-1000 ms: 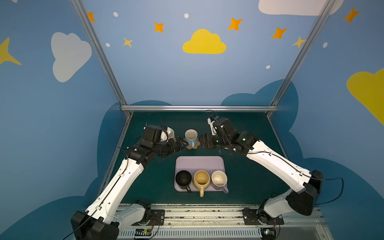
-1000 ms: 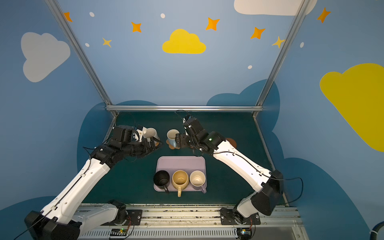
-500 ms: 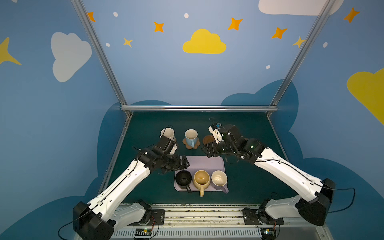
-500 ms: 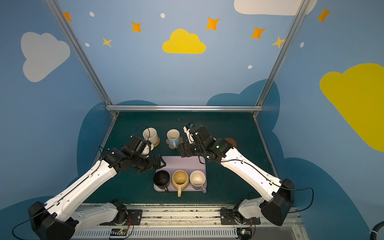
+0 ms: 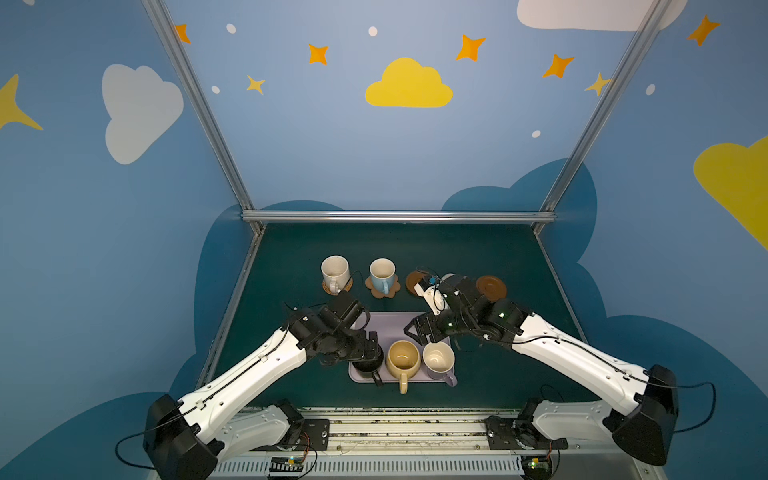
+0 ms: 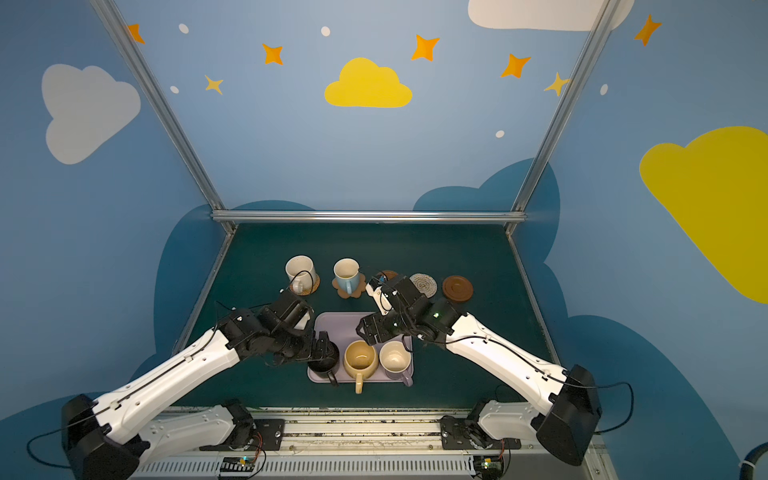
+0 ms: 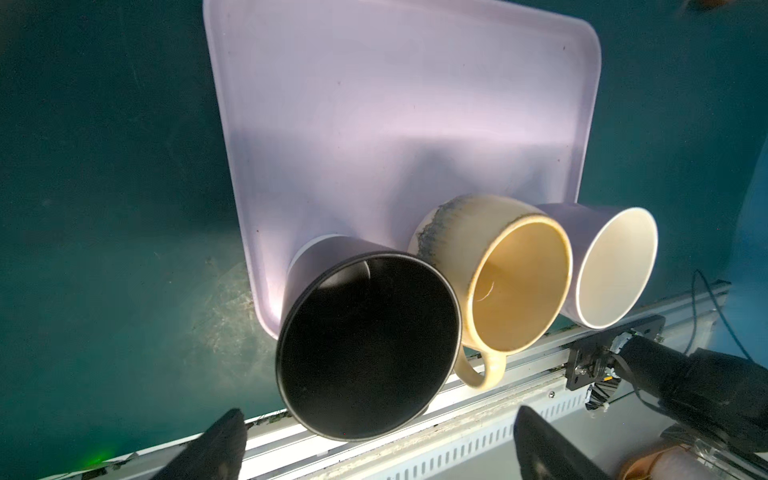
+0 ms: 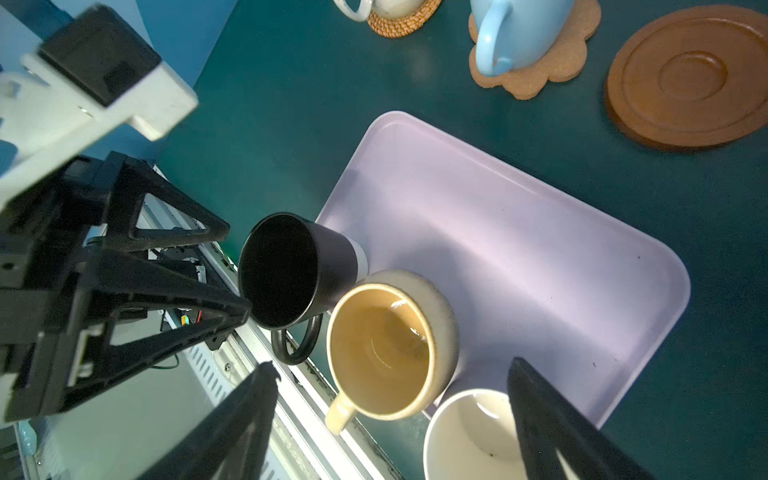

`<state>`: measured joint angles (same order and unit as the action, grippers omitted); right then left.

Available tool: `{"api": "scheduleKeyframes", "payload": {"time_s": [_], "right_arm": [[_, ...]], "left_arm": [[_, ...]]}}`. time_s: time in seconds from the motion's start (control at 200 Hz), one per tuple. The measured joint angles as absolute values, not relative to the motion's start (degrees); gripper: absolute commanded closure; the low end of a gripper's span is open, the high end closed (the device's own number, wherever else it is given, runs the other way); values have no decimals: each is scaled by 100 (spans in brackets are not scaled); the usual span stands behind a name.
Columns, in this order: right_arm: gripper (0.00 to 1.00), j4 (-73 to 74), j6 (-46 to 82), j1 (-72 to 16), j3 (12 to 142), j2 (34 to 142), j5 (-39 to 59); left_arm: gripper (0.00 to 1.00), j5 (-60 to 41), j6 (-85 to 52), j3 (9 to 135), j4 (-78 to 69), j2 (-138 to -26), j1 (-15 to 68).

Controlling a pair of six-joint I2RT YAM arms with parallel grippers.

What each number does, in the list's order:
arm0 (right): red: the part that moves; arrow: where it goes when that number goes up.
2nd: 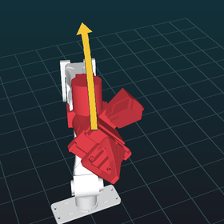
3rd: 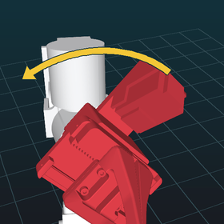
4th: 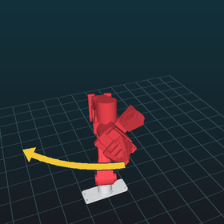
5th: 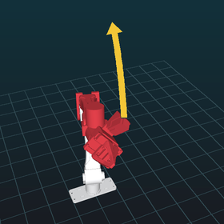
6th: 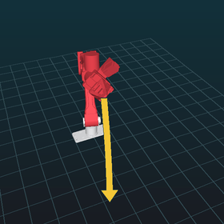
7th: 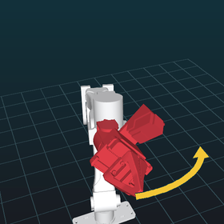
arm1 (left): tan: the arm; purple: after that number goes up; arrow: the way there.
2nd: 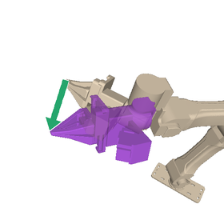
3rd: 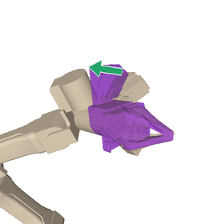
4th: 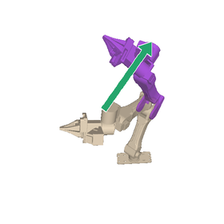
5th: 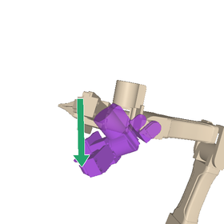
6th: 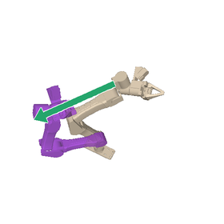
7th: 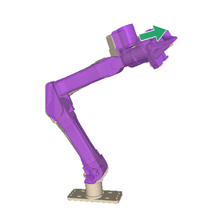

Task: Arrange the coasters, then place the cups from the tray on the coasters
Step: 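Move the left gripper to the black mug while the right moves to the tray, then close the left gripper on the black mug's rim on the tray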

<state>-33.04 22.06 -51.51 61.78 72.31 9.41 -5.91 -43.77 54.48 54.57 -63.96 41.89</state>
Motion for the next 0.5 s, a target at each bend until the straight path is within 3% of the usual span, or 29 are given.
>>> {"api": "scheduleKeyframes", "payload": {"time_s": [0.501], "right_arm": [[13,-3144,2231,-5273,5996,7229,1011]], "left_arm": [[0,-266,-5135,5085,5234,-6543,4932]]}}
